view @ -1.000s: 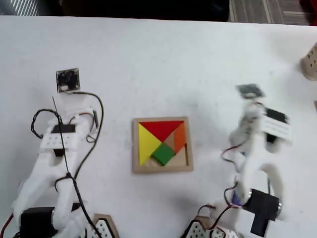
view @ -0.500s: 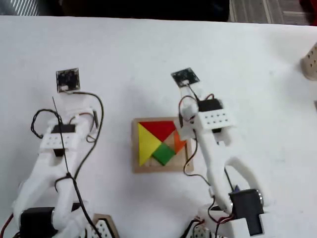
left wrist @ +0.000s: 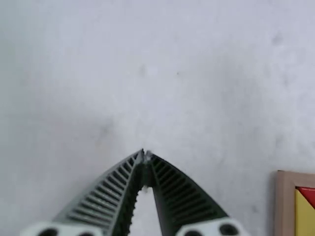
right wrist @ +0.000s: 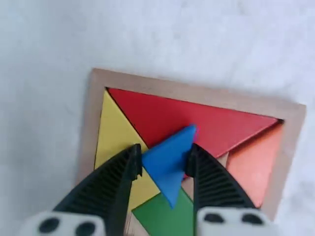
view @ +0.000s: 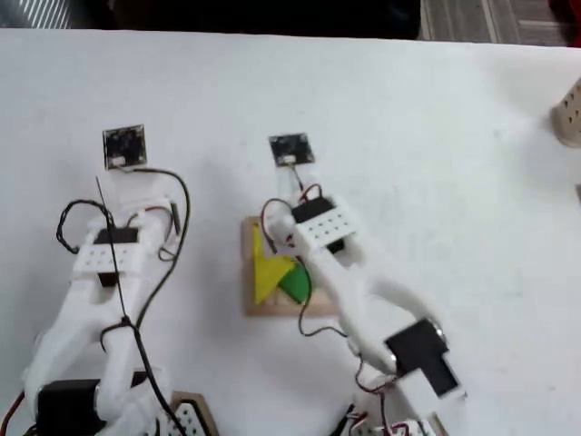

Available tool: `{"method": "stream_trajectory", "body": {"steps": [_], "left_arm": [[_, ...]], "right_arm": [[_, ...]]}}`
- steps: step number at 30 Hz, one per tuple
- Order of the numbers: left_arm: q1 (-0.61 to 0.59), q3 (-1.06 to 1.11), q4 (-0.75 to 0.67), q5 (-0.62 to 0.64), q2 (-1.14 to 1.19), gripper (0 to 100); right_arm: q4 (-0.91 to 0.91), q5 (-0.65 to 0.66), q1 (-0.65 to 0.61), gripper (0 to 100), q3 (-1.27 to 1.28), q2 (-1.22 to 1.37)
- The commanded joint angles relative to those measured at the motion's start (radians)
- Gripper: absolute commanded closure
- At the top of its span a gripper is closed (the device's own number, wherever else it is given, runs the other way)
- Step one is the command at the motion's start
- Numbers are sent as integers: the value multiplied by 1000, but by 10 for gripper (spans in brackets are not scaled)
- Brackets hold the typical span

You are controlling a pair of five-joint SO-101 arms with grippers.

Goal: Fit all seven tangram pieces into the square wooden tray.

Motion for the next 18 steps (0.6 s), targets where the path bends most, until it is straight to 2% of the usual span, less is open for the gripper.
{"method": "stream_trajectory", "body": {"steps": [1,5,10,13,15,18], "left_arm": [[12,-17,-20,-11,-42,980],[12,-18,-18,-11,-42,980],[12,-17,-17,-11,-42,980],[44,-15,-14,-11,-44,980],[101,-15,26,-11,-70,980],[191,2,98,-8,-156,980]], "right_arm": [[77,-6,-13,806,-117,38],[245,-5,-13,699,-244,54],[348,43,7,700,-321,45],[437,100,68,702,-364,38],[498,135,143,732,-387,19],[536,160,314,895,-384,-24]]}}
